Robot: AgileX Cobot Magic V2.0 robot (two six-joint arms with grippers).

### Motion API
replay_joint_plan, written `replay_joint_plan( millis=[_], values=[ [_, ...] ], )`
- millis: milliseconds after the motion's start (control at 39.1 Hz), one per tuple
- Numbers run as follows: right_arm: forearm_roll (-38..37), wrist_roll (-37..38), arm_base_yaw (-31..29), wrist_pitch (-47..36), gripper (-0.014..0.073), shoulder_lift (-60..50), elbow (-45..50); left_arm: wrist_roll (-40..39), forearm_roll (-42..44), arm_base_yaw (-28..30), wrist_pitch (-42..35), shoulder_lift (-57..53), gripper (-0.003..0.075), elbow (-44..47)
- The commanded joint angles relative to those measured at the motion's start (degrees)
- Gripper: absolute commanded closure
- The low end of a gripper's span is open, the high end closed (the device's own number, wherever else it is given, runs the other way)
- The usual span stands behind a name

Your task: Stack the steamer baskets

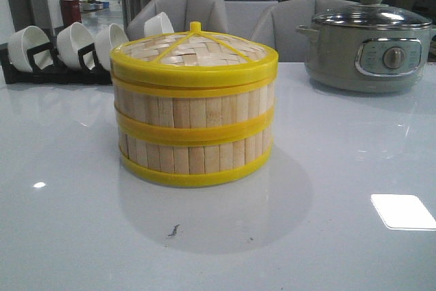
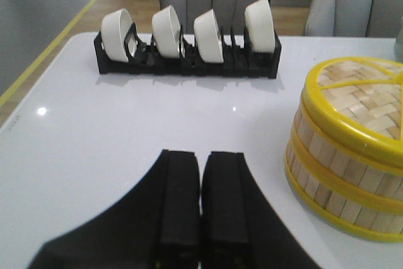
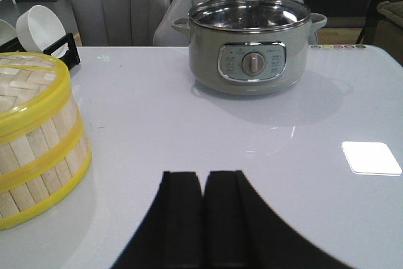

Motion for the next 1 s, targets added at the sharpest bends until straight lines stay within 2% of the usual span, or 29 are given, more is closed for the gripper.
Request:
replay_joint_plan(
  millis=[0,332,562,613,971],
  values=[
    [-0.7,-0.3,-0.3,-5.2,0.0543,0.4,-1.7,-0.7,0.0,0.1,-7.8,-3.0,0.0634,0.4],
    [-0.7,-0.3,-0.3,-5.2,0.0543,0.4,-1.7,-0.7,0.0,0.3,-30.3,-16.3,0.0634,19.0],
    [-0.7,-0.3,-0.3,-5.2,0.0543,0.4,-1.7,-0.7,0.0,1.5,-31.8,-23.9,0.0634,29.0],
    [-0.7,-0.3,-0.3,-5.2,0.0543,0.4,-1.7,-0.7,0.0,1.5,-28.5,-24.3,0.0634,28.7],
    [-0.7,-0.3,-0.3,-5.2,0.0543,0.4,-1.7,-0.7,1.4,2.0,-27.9,-24.3,0.0634,28.8]
  ],
)
